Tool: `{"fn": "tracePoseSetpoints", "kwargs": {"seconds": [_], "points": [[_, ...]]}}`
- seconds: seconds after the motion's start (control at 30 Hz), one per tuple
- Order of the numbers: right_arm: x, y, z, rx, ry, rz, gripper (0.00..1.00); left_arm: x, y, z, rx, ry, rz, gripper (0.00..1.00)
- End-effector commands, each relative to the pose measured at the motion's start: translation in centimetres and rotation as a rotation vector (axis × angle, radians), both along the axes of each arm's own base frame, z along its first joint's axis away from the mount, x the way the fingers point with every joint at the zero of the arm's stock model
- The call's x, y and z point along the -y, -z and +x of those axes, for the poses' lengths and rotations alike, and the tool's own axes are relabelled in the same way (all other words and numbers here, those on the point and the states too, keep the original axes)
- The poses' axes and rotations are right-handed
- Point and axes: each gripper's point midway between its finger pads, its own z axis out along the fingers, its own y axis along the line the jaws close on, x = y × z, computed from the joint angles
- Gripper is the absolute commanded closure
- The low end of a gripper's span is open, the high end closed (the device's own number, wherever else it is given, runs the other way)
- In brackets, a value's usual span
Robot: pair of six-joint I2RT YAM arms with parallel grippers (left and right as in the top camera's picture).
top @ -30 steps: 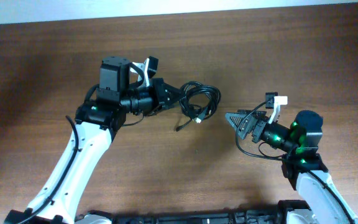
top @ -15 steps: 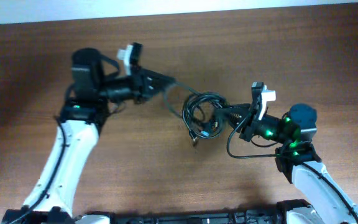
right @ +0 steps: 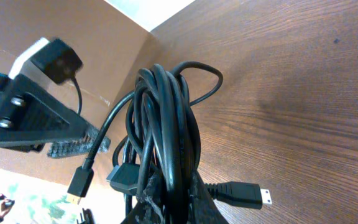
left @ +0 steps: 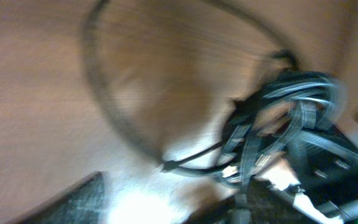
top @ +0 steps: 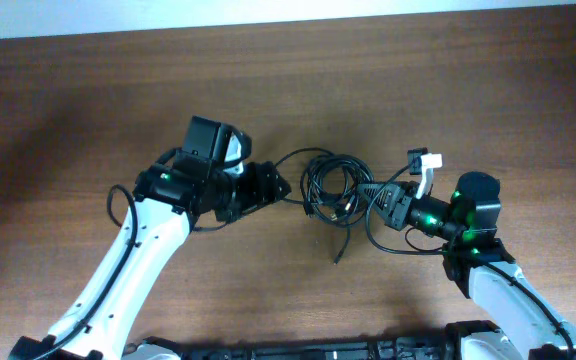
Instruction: Untangle cables
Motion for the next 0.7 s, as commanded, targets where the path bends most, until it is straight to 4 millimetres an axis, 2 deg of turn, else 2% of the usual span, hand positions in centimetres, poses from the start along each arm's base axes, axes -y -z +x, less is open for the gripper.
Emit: {"fn": "tracePoseSetpoints", "kwargs": {"seconds": [0.0, 0.03, 0.1, 0.17, 0.23, 0.3, 0.33, 0.37, 0.4, 0.43, 0.5, 0.57, 0.6, 0.63, 0.67], "points": [[0.2, -0.4, 0.2, 0.017, 0.003, 0.001, 0.96, -0.9, 0.8, -0.3, -0.163, -0.319, 0.025, 0.11], [0.2, -0.3, 0.1, 0.014, 0.003, 0.001, 0.96, -0.4, 0.8, -0.6, -0.19, -0.355, 0.016, 0.08], [0.2, -0.3, 0.1, 0.014, 0.004, 0.001, 0.96, 0.5, 1.7, -1.0, -0.197, -0.372, 0.057, 0.12], [0.2, -0.4, 0.1, 0.014, 0.003, 0.002, 0.96, 1.8, 4.2, -1.8, -0.309, -0.423, 0.094, 0.16], [0.2, -0.4, 0.1, 0.014, 0.003, 0.002, 0.96, 2.3, 7.2, -2.1, -0.41, -0.461, 0.142, 0.56], [0.1, -0.4, 0.1, 0.014, 0.0, 0.003, 0.96, 2.3, 8.5, -1.9, -0.429, -0.464, 0.16, 0.97], [0.1, -0.1, 0.0, -0.004, 0.0, 0.002, 0.96, 1.7, 8.1, -1.2, -0.408, -0.466, 0.152, 1.0], [0.1, 0.4, -0.2, -0.035, 0.001, 0.002, 0.96, 0.9, 7.0, 0.0, -0.349, -0.425, 0.129, 1.0], [0.2, 0.8, -0.4, -0.057, 0.004, 0.0, 0.96, 0.0, 4.1, 1.8, -0.252, -0.348, 0.054, 1.0], [0.2, 0.9, -0.4, -0.059, 0.005, 0.0, 0.96, -2.1, 0.4, 3.9, -0.092, -0.286, 0.003, 1.0], [0.2, 0.9, -0.4, -0.06, 0.005, 0.0, 0.96, -5.8, -2.7, 5.1, 0.085, -0.255, 0.014, 1.0], [0.2, 0.9, -0.4, -0.06, 0.005, 0.0, 0.96, -7.4, -4.3, 5.4, 0.137, -0.292, 0.001, 0.98], [0.2, 0.9, -0.4, -0.059, 0.005, 0.0, 0.96, -7.7, -4.5, 5.5, 0.142, -0.3, 0.002, 0.9], [0.2, 0.9, -0.4, -0.059, 0.005, 0.0, 0.96, -7.8, -4.3, 5.5, 0.141, -0.305, 0.012, 0.69], [0.2, 0.9, -0.4, -0.06, 0.005, 0.0, 0.96, -8.5, -3.9, 5.6, 0.141, -0.326, 0.053, 0.63]]}}
